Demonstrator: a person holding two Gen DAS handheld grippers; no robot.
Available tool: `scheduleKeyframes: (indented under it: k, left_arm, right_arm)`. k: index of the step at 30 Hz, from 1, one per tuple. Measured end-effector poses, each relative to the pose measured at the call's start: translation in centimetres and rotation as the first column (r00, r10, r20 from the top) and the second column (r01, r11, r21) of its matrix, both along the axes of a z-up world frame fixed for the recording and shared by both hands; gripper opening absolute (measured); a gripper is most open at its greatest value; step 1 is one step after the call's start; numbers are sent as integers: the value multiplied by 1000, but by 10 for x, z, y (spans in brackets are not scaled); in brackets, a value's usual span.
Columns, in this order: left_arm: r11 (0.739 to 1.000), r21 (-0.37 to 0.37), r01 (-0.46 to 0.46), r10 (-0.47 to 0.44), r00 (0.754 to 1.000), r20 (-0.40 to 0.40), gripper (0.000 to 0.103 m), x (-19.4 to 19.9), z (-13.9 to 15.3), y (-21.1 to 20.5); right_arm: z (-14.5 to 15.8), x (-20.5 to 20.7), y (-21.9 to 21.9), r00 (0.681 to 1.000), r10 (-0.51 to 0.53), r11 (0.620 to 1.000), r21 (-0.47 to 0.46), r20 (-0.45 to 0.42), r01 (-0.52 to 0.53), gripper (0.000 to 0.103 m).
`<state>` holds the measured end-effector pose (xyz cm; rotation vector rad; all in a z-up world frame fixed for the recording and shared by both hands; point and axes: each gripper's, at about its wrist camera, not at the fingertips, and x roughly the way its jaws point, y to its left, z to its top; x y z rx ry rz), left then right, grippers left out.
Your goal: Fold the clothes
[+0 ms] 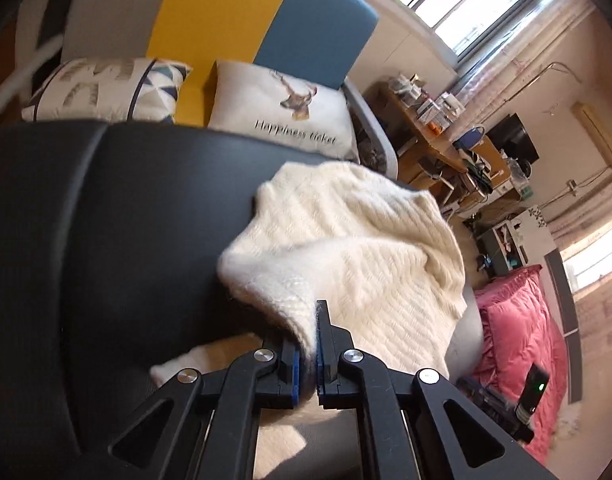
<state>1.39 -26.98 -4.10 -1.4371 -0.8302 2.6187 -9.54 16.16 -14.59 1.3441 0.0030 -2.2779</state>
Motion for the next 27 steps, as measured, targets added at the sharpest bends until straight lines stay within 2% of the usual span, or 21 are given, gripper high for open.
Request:
scheduleKeyframes:
  k: [1, 4, 6, 8, 9, 11, 13, 16, 18, 19, 20, 21, 23, 27]
  left_arm:
    - [1000, -7, 5, -5, 1000, 13, 6, 3, -2, 0]
    - [1000, 23, -9, 8, 999, 38, 6, 1, -9, -1]
    - [999, 47, -14, 13, 999, 40, 6, 1, -11, -1]
    - [994, 105, -22, 18, 999, 38, 6, -1, -16, -1]
    - [995, 93, -19, 15, 999, 45, 6, -4, -18, 3]
    - [999, 40, -6, 3, 998, 63, 6, -6, -25, 14]
    - [999, 46, 23, -27, 996, 86, 6, -4, -38, 24]
    - [996, 84, 30, -40, 992, 118, 6, 4, -60, 28]
    - [992, 128, 15, -32, 991, 133, 6, 13, -72, 23]
    - [990, 141, -3, -17, 990, 137, 6, 19, -77, 19]
    - [988, 155, -20, -2, 990, 140, 6, 24, -80, 14]
    - [985, 171, -38, 14, 990, 138, 6, 28, -82, 7]
    - [973, 215, -84, 54, 989, 140, 6, 36, -83, -9]
    - [975, 191, -110, 88, 989, 120, 6, 41, -71, -24]
  right_arm:
    - [2, -2, -10, 1000, 28, 999, 26, 2, -28, 32]
    - [-16, -7, -48, 996, 87, 979, 185, 26, -90, 32]
    - [-30, -7, -70, 989, 138, 961, 237, 49, -146, 32]
    - [-43, -6, -88, 985, 165, 930, 324, 46, -171, 31]
    - [-50, -7, -92, 985, 165, 923, 342, 58, -175, 31]
    - [-62, -10, -97, 983, 157, 926, 333, 94, -179, 31]
    - [-64, -13, -91, 985, 140, 941, 297, 102, -165, 32]
    - [-66, -13, -84, 985, 145, 951, 262, 95, -165, 32]
    - [-67, -8, -84, 981, 175, 943, 272, 80, -190, 33]
    - [-67, -6, -85, 979, 188, 939, 279, 76, -202, 31]
    - [-67, -5, -85, 979, 191, 939, 275, 78, -205, 26]
    - [-66, -3, -85, 978, 189, 942, 266, 82, -205, 20]
    - [-66, -1, -87, 979, 190, 940, 275, 77, -204, 16]
    - [-64, 5, -92, 975, 200, 944, 246, 97, -218, 13]
